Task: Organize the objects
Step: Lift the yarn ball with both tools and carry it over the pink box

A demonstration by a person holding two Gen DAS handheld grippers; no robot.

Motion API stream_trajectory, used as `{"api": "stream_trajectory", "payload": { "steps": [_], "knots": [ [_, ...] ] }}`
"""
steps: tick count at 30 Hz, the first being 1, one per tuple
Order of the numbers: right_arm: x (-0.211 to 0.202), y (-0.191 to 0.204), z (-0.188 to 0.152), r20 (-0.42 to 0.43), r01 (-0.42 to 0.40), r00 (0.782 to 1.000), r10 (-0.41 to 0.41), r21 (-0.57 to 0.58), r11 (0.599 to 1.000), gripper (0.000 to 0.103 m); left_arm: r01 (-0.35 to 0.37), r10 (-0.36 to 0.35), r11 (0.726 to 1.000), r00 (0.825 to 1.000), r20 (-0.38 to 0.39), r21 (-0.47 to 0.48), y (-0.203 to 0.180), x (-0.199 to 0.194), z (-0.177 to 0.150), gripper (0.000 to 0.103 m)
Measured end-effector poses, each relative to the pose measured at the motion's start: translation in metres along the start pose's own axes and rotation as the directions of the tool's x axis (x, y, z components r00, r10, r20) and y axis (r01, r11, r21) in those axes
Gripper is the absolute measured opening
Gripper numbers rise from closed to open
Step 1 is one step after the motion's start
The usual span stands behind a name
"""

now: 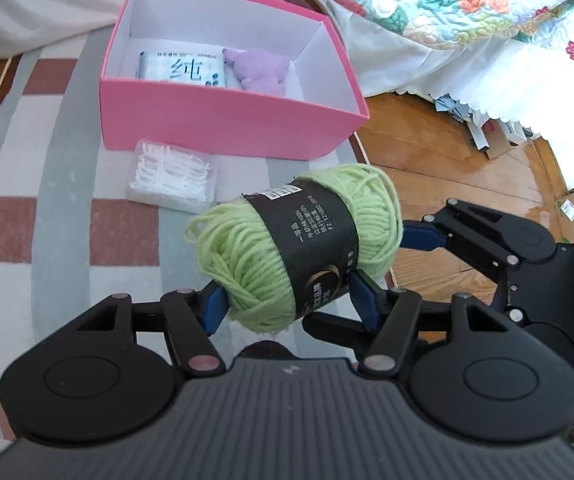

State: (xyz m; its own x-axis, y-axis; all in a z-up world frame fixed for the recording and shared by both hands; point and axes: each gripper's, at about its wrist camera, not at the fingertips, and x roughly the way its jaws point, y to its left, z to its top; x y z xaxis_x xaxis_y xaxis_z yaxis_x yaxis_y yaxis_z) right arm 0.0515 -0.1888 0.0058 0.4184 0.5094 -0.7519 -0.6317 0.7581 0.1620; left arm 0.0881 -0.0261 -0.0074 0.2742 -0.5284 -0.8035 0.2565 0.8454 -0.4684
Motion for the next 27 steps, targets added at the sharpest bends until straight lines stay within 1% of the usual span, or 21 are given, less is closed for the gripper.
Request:
{"api": "stream_trajectory", "payload": {
  "steps": [9, 12, 14, 17, 21, 25, 27],
  "knots": [
    [-0.015, 0.002, 0.024, 0.015, 0.018, 1.0, -0.018, -0.005, 1.0, 0.083, -0.027, 0.027, 0.999, 1.0, 0.006, 0.016, -0.014, -0.017, 0.02, 0.062],
    [-0.017, 0.0, 0.033, 0.033, 0.022, 0.999, -0.023, 0.012, 1.0, 0.085, -0.032, 0.032, 0.999, 0.999, 0.012, 0.009, -0.017, -0.02, 0.027, 0.063],
    [-0.019, -0.001, 0.039, 0.052, 0.027, 0.998, -0.028, 0.025, 0.999, 0.086, -0.023, 0.024, 1.0, 0.999, 0.024, -0.009, -0.016, -0.024, 0.031, 0.063],
    [-0.021, -0.002, 0.046, 0.081, 0.039, 0.996, -0.041, 0.019, 0.999, 0.086, -0.021, 0.022, 1.0, 0.999, 0.049, -0.019, -0.017, -0.028, 0.035, 0.063],
    [-0.02, -0.003, 0.053, 0.102, 0.054, 0.993, -0.055, 0.013, 0.998, 0.086, -0.022, 0.024, 0.999, 0.998, 0.063, -0.029, -0.016, -0.03, 0.042, 0.063],
    [-0.02, -0.005, 0.064, 0.115, 0.076, 0.99, -0.077, 0.009, 0.997, 0.086, -0.065, 0.065, 0.998, 0.994, 0.091, -0.005, -0.023, -0.029, 0.05, 0.064],
    [-0.019, -0.005, 0.07, 0.123, 0.098, 0.988, -0.097, -0.004, 0.995, 0.086, -0.072, 0.072, 0.997, 0.992, 0.108, -0.005, -0.026, -0.029, 0.057, 0.064]
  ]
}}
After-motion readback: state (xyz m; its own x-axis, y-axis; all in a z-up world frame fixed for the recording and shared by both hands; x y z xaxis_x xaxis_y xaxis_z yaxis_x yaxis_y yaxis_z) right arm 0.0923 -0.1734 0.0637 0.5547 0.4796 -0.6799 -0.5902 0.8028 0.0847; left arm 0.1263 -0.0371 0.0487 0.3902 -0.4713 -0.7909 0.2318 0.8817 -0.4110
